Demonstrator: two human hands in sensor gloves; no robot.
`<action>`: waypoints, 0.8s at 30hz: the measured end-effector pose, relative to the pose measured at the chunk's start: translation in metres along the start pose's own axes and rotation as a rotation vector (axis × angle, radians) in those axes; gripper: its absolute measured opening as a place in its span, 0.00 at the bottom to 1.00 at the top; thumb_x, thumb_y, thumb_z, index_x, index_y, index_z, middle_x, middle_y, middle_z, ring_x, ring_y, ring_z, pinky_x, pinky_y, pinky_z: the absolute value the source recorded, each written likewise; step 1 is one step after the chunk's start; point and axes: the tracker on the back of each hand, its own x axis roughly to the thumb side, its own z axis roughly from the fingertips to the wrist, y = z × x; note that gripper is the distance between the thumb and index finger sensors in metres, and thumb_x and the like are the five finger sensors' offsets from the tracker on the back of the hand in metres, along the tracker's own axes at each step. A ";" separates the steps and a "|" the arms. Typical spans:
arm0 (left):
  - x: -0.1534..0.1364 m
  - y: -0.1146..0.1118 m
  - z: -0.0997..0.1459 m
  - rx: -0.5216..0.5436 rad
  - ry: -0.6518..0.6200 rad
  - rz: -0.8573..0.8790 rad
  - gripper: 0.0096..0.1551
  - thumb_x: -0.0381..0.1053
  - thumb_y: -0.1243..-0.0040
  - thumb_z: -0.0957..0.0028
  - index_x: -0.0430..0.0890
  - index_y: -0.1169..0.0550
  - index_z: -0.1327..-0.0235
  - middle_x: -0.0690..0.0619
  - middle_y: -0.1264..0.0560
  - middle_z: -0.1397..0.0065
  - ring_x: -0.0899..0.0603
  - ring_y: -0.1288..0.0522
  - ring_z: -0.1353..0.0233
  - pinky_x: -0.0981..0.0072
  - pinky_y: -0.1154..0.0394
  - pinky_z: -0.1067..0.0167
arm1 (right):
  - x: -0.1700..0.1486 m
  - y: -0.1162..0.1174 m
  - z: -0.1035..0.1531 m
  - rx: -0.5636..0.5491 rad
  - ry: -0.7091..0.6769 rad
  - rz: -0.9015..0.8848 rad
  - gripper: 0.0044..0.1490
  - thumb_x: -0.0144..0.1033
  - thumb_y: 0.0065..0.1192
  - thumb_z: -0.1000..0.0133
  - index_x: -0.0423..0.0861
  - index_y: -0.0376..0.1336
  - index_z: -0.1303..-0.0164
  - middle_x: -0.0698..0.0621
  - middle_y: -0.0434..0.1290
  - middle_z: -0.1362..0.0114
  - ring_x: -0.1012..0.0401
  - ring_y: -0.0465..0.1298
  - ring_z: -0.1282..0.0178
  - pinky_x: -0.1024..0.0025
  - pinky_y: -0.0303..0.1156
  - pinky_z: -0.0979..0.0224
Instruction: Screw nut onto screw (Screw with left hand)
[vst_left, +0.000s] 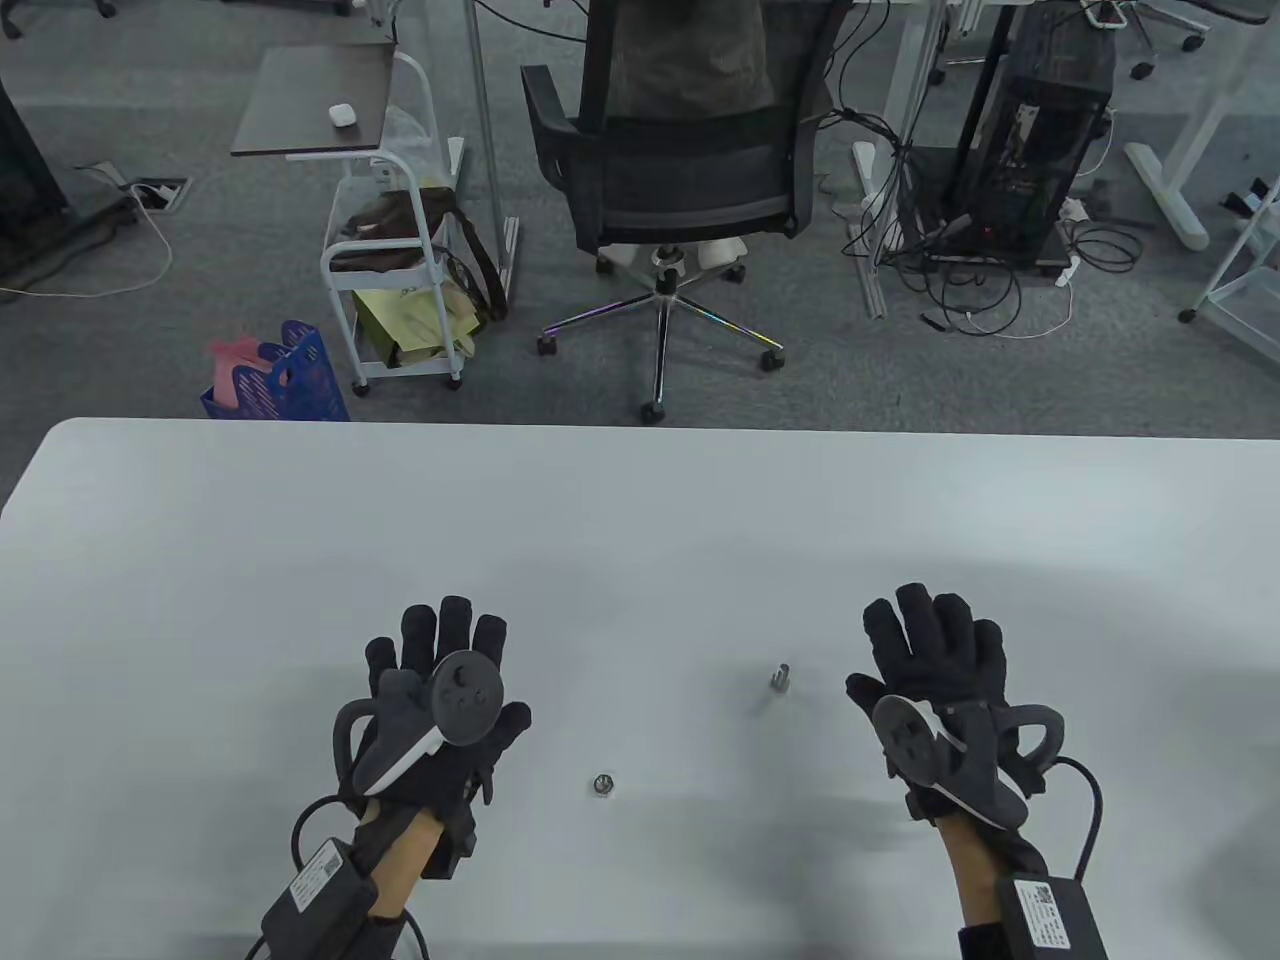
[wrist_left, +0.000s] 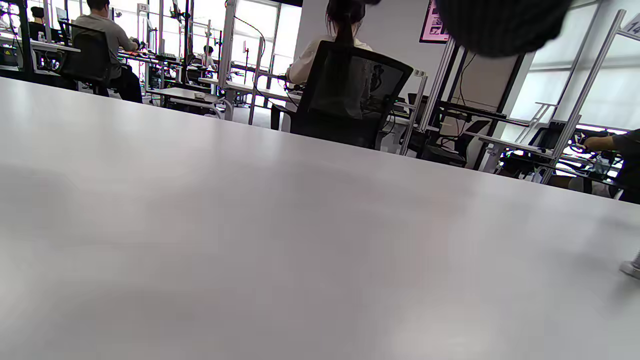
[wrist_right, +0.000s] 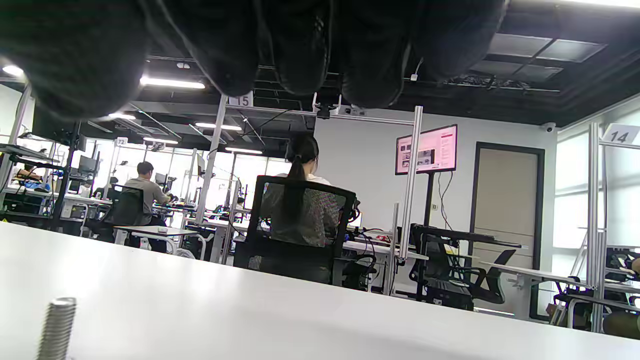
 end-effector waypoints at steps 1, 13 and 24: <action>0.000 0.000 0.000 -0.010 0.001 -0.002 0.53 0.66 0.47 0.61 0.55 0.50 0.21 0.49 0.62 0.14 0.30 0.62 0.13 0.27 0.66 0.25 | 0.001 0.000 0.000 0.004 -0.002 -0.004 0.43 0.64 0.63 0.55 0.59 0.62 0.30 0.51 0.61 0.17 0.42 0.69 0.21 0.39 0.63 0.24; -0.001 -0.005 -0.001 -0.067 -0.004 0.091 0.53 0.66 0.47 0.61 0.55 0.49 0.21 0.48 0.61 0.14 0.29 0.61 0.13 0.26 0.65 0.25 | 0.051 0.023 -0.029 0.260 -0.031 -0.096 0.46 0.65 0.64 0.59 0.60 0.59 0.28 0.50 0.61 0.17 0.44 0.71 0.21 0.41 0.66 0.24; -0.006 -0.012 -0.007 -0.146 0.011 0.125 0.53 0.66 0.47 0.61 0.53 0.48 0.21 0.46 0.60 0.14 0.28 0.60 0.14 0.27 0.65 0.26 | 0.090 0.081 -0.047 0.620 0.110 -0.058 0.44 0.53 0.74 0.61 0.59 0.62 0.32 0.53 0.71 0.26 0.55 0.84 0.35 0.51 0.76 0.29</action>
